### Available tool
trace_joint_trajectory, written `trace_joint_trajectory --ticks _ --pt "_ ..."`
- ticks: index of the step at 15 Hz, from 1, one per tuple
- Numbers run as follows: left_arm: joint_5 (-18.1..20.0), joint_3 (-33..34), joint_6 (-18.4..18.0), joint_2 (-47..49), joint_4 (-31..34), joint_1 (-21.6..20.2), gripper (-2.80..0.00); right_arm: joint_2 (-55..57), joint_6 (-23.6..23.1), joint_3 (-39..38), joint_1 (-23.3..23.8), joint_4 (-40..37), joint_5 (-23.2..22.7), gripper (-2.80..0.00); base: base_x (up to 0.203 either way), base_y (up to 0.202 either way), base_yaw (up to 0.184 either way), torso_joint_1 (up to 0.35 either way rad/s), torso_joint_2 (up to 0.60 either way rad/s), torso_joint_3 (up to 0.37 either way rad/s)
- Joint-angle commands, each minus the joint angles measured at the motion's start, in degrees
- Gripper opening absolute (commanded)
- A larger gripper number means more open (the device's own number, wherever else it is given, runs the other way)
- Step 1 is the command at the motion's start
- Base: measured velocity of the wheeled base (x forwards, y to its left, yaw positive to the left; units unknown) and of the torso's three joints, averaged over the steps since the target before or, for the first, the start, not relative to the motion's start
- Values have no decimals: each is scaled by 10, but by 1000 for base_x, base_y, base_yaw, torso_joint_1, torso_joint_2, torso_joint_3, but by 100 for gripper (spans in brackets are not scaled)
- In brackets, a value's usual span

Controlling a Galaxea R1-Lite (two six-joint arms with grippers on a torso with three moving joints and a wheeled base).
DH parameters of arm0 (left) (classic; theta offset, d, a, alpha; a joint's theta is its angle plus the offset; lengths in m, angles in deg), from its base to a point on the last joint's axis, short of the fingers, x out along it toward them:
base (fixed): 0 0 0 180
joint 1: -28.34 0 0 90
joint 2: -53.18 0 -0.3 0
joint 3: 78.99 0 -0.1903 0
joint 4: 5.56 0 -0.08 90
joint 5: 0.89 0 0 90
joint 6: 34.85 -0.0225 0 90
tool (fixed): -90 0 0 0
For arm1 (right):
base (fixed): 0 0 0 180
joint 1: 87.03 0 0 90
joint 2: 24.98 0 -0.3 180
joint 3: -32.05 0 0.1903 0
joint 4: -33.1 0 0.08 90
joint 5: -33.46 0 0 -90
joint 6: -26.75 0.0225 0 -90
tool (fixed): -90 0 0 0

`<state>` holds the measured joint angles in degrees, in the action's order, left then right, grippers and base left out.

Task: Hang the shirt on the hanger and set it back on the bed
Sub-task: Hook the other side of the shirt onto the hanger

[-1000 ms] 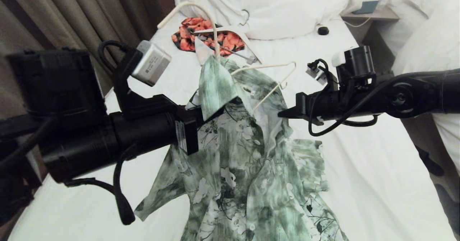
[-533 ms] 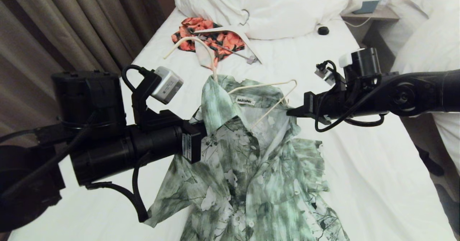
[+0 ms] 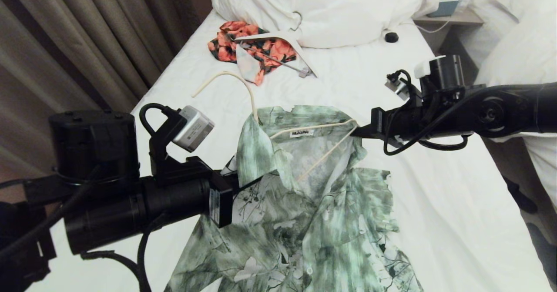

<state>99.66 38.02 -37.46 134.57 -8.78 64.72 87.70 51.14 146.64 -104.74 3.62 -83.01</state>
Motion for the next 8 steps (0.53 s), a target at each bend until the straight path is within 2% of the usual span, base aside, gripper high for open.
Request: trace_joint_trajectory --ticks 1,8 --pt "2 15 0 -2 -2 3 -280 -1 1 3 0 0 -2 -280 0 0 0 0 0 0" --pt "-8 4 -10 9 -3 2 -280 -19 1 5 -1 -2 -3 -280 0 0 0 0 0 0"
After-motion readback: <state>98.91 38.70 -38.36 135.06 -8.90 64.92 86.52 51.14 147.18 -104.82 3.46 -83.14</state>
